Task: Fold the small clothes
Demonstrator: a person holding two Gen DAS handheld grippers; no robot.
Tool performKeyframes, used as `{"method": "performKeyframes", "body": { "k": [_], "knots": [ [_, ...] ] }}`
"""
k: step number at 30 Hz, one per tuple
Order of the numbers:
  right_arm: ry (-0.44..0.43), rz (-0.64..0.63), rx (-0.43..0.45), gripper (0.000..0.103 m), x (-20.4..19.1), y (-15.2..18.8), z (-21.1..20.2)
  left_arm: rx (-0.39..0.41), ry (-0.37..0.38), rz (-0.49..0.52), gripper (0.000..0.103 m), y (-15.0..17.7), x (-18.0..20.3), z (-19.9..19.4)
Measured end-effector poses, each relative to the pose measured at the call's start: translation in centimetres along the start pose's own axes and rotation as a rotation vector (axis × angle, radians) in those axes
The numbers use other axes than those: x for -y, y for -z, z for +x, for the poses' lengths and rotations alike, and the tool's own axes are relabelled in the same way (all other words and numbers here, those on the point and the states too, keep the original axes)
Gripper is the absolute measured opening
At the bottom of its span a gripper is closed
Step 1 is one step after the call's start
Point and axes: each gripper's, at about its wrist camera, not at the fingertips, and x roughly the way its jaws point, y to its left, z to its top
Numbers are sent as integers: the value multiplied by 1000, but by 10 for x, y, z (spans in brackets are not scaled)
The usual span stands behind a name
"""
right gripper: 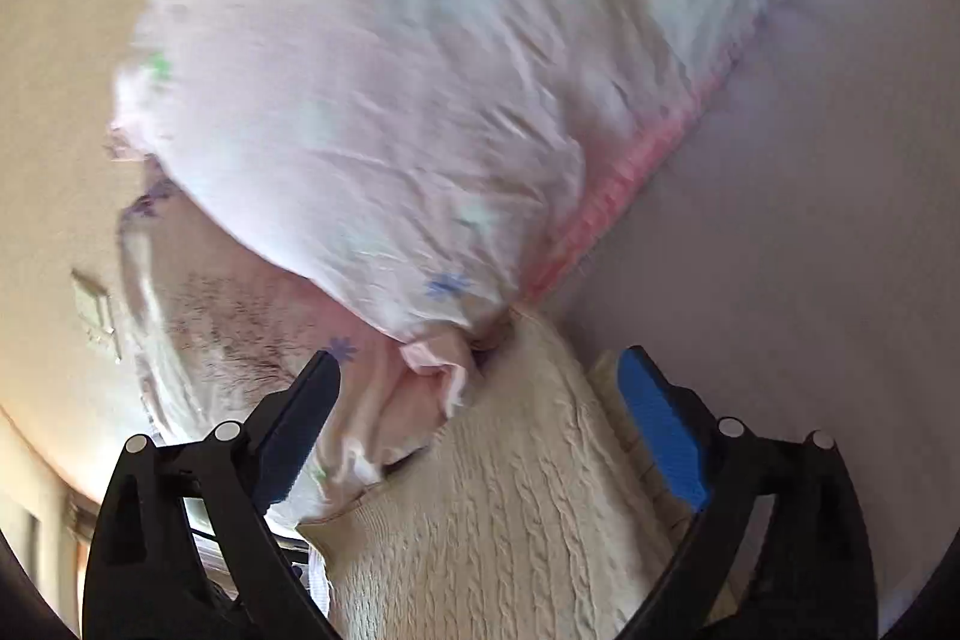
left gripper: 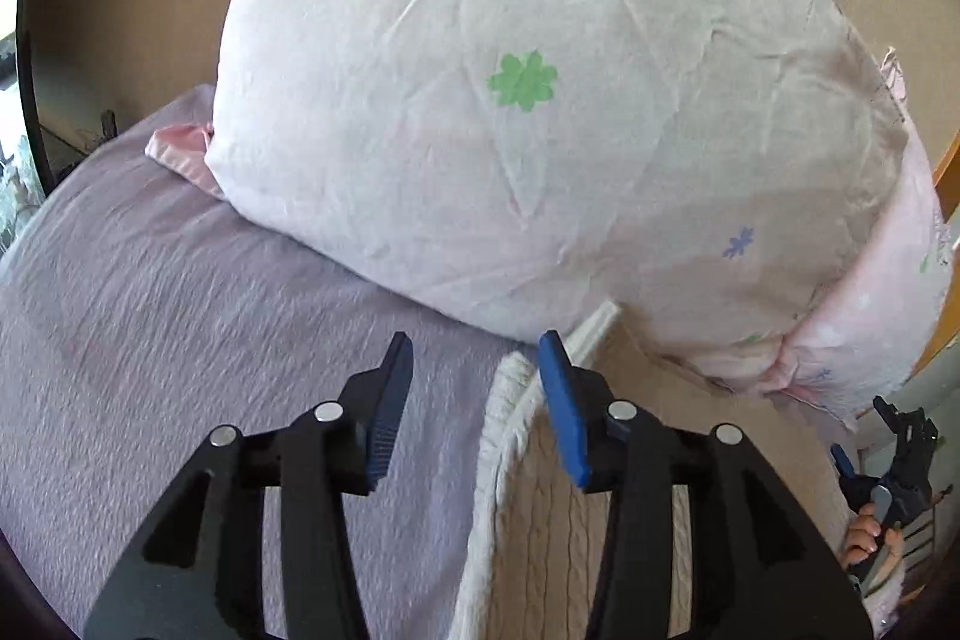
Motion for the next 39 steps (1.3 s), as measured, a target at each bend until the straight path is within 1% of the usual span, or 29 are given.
{"method": "performKeyframes", "body": {
  "k": [1,4,6,8,10,11,12,13,14,15,16,17,18,21,23,25,26,27,29,30,32,33,34,35,36,37,38,39],
  "knots": [
    [-17,-36,-17,96,-7,2,-5,-35,30,5,47,9,-1,-4],
    [-46,-137,-109,96,-21,19,-8,-118,69,44,49,36,1,-6],
    [-43,-193,-164,96,-25,33,-9,-181,108,31,50,52,0,1],
    [-55,-213,-196,96,-22,44,-13,-235,144,15,50,65,1,9],
    [-53,-239,-201,96,-20,53,-16,-271,155,12,51,75,4,18],
    [-50,-262,-195,96,-20,57,-18,-253,155,19,54,74,6,20],
    [-49,-279,-188,96,-22,60,-20,-257,165,9,56,71,6,23],
    [-53,-288,-180,96,-19,64,-20,-262,181,-22,56,71,8,28],
    [-62,-282,-174,96,-17,66,-21,-266,203,-65,53,66,9,34],
    [-80,-266,-167,96,-12,67,-24,-271,222,-113,40,64,7,41],
    [-101,-242,-156,96,-6,63,-27,-278,234,-153,30,63,3,45],
    [-112,-225,-149,96,-4,61,-28,-283,259,-203,25,65,-2,50],
    [-119,-212,-148,96,-4,60,-27,-273,276,-244,21,66,-6,51],
    [-150,-186,-149,96,-4,55,-30,-244,246,-263,17,63,4,44],
    [-182,-172,-135,96,-4,52,-36,-219,248,-240,16,53,27,33],
    [-199,-158,-113,96,-2,47,-44,-193,254,-185,16,39,65,16],
    [-205,-153,-100,96,-1,44,-47,-186,262,-146,15,33,89,10],
    [-209,-145,-82,96,1,40,-53,-179,270,-91,15,29,125,5],
    [-209,-127,-46,96,7,31,-61,-186,302,-7,15,28,185,7],
    [-205,-113,-27,96,12,27,-66,-200,334,36,15,33,222,12],
    [-181,-90,5,96,23,16,-73,-233,394,92,16,50,283,32],
    [-167,-83,12,96,28,12,-76,-263,421,125,17,64,315,50],
    [-147,-86,15,96,33,8,-77,-300,439,137,18,78,337,67],
    [-128,-93,13,96,36,5,-78,-344,466,130,19,89,354,83],
    [-107,-105,8,96,38,2,-77,-392,521,107,14,99,366,98],
    [-92,-112,3,96,40,0,-77,-428,582,79,13,105,372,105],
    [-95,-110,-7,96,42,-2,-77,-441,611,75,14,107,375,105],
    [-112,-107,-21,96,42,-2,-77,-426,616,92,18,106,374,99]
  ]
}}
